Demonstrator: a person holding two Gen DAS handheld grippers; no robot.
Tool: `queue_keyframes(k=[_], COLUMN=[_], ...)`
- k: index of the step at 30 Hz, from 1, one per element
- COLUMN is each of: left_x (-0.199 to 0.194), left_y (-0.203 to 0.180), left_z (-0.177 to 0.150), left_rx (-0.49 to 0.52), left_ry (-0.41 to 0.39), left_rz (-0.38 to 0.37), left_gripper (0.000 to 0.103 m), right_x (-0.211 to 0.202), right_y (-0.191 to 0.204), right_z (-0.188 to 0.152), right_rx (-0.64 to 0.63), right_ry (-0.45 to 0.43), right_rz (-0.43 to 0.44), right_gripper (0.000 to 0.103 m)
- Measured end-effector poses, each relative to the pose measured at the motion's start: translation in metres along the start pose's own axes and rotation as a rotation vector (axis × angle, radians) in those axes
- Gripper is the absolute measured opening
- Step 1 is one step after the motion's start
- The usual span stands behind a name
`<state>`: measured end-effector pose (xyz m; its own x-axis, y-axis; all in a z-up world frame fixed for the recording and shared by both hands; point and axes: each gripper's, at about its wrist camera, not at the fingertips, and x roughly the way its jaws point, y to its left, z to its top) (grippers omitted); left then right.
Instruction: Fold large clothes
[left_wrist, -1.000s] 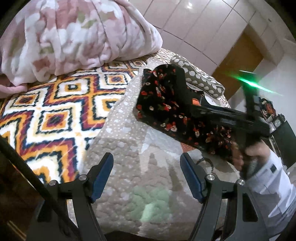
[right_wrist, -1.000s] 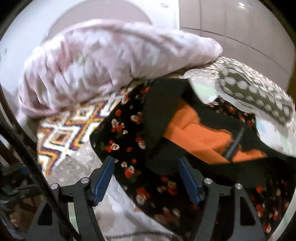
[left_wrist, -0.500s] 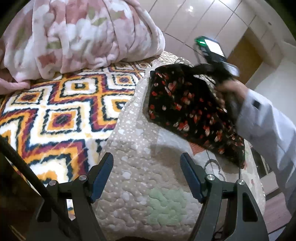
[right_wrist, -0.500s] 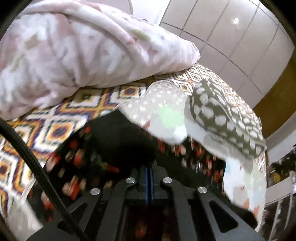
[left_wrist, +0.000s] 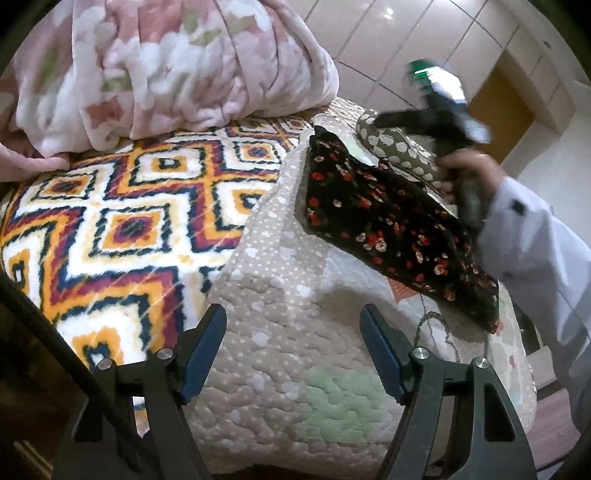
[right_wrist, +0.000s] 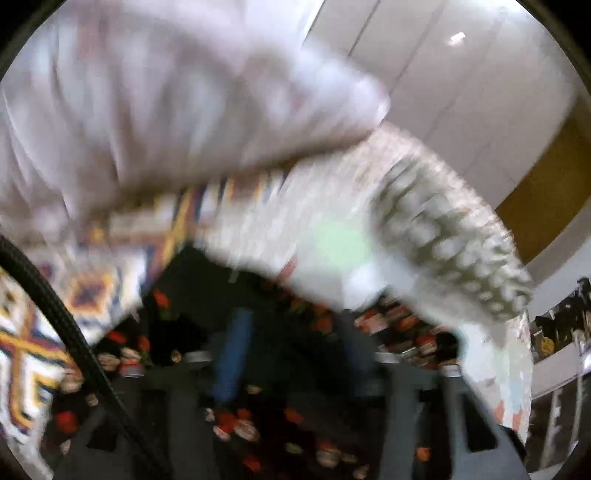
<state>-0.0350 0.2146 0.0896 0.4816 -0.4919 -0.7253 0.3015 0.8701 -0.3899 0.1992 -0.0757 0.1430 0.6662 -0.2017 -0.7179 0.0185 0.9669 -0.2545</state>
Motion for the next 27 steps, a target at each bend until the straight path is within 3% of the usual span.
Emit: queue_keyframes(k=[2,3,4,5,6,8,12,16,20,22,23,25,26,27], left_x=[-0.002,-0.002,-0.002,-0.002,-0.001,0.0,0.0,-0.002,-0.005,-0.006,-0.007,-0.005,-0.004,-0.003], left_y=[-0.007,-0.01,-0.013,-0.017,-0.022,-0.029,-0.044,-0.054,-0.064,-0.07,-0.073,-0.079,-0.083,-0.086], left_z=[-0.002,-0.002,-0.003,-0.004,-0.006,-0.008,-0.011,-0.014,-0.015,-0.016,-0.017,-0.018,-0.019,-0.02], left_rx=[0.008,0.013,0.019,0.027,0.035,0.049,0.081,0.095,0.101,0.111,0.116,0.123,0.127,0.132], left_ry=[-0.002,0.0,0.003,0.009,0.015,0.025,0.039,0.043,0.049,0.052,0.053,0.06,0.065,0.071], left_rz=[-0.003,-0.003,-0.004,-0.004,-0.003,-0.002,0.01,0.03,0.041,0.043,0.042,0.039,0.033,0.027], left_gripper=[0.073,0.073,0.073,0.073,0.073,0.073,0.073,0.073,0.074,0.074,0.074,0.074,0.074,0.074], right_x=[-0.031,-0.041,-0.05,-0.054,-0.054,-0.05,-0.006,0.028,0.029,0.013,-0.004,-0.032,-0.054,-0.067], right_y=[-0.025,-0.035,-0.046,-0.053,-0.059,-0.064,-0.073,-0.087,-0.105,-0.118,-0.131,-0.157,-0.18,-0.194], right_z=[-0.008,-0.016,-0.029,-0.042,-0.058,-0.091,-0.146,-0.159,-0.151,-0.148,-0.151,-0.161,-0.174,-0.183], right_rx=[0.056,0.083,0.117,0.142,0.168,0.214,0.259,0.277,0.31,0.328,0.366,0.449,0.513,0.55], right_ry=[-0.022,-0.013,-0.002,0.02,0.051,0.105,0.208,0.204,0.214,0.187,0.153,0.101,0.067,0.043], right_rz=[0.059,0.091,0.119,0.144,0.174,0.215,0.162,0.038,0.023,0.026,0.051,0.097,0.11,0.12], right_gripper=[0.069,0.06,0.05,0.026,0.016,0.016,0.016,0.015,0.015,0.018,0.025,0.046,0.066,0.077])
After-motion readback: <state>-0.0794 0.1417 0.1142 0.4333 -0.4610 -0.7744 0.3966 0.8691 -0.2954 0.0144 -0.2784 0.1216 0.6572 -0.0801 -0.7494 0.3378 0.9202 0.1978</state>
